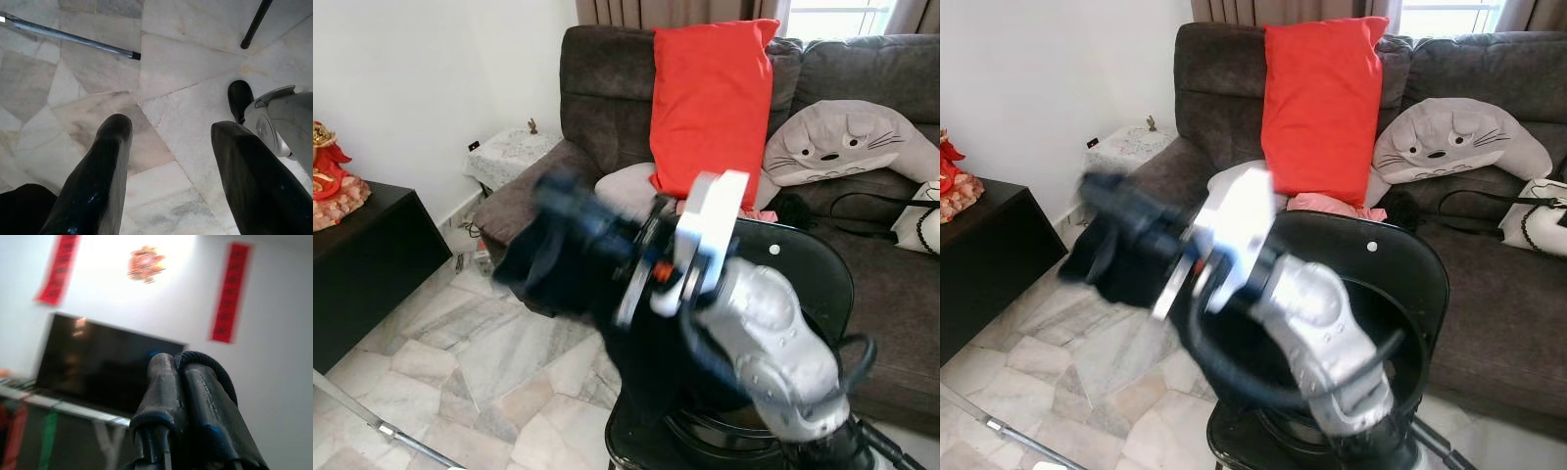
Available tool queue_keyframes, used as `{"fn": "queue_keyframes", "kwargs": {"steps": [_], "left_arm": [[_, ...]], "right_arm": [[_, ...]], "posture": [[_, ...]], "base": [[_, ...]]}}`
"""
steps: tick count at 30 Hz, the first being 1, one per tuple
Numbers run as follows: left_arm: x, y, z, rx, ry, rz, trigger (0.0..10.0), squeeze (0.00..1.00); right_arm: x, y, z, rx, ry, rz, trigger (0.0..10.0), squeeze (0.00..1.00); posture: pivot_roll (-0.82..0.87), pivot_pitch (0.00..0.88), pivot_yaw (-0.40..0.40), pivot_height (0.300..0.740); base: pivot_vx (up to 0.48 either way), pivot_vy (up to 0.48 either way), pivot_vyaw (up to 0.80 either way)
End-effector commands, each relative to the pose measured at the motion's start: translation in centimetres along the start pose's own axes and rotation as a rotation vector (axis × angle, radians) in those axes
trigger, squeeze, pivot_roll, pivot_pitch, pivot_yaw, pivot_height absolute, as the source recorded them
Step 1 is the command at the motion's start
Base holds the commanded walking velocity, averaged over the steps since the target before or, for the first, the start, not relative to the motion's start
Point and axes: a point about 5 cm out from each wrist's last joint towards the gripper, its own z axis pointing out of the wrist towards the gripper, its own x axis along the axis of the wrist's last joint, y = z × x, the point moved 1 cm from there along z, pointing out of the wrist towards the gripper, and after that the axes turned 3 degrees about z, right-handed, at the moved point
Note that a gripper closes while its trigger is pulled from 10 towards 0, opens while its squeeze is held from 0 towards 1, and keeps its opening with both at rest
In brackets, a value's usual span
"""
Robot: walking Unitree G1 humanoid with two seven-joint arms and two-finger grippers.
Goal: Hang hanger
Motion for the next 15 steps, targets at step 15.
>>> {"fn": "queue_keyframes", "kwargs": {"steps": [15], "left_arm": [[-0.9,-0.2,-0.2,0.010,-0.031,-0.004,10.0,0.00]], "right_arm": [[-3.2,-2.4,-0.3,0.158,-0.184,-0.033,0.0,0.00]], "posture": [[-0.02,0.038,0.129,0.740]], "base": [[0.000,0.000,0.00]]}}
